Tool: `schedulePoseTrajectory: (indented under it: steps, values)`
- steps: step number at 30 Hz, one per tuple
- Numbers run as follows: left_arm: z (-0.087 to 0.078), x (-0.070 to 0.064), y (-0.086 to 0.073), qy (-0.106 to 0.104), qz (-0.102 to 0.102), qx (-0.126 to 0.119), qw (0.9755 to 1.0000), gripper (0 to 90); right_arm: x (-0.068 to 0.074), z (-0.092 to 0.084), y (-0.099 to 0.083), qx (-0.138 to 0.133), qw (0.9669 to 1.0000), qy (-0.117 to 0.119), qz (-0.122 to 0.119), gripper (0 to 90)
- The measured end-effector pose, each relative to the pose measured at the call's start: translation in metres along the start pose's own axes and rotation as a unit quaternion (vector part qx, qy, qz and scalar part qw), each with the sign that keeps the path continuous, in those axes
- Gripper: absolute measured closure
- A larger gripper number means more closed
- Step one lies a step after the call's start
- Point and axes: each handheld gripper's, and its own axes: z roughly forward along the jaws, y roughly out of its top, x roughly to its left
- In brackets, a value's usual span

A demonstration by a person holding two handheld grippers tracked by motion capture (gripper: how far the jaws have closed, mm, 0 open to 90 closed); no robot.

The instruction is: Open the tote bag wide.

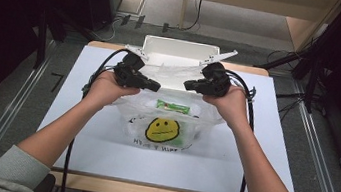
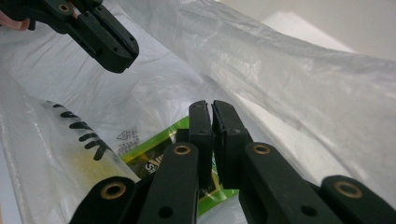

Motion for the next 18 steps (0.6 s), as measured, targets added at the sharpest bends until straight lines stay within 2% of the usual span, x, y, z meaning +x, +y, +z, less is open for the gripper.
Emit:
schedulePoseTrajectory:
  steps: [6, 18]
  values:
    - [0.006, 0.001, -0.008, 0.009, 0.002, 0.004, 0.9999, 86.3, -0.002, 0.007, -0.01, 0.002, 1.0, -0.002, 0.005, 88.0]
    - [0.018, 0.009, -0.028, 0.003, -0.025, -0.004, 0.9997, 86.5, -0.005, 0.02, -0.03, 0.006, 0.9997, 0.001, 0.023, 88.1]
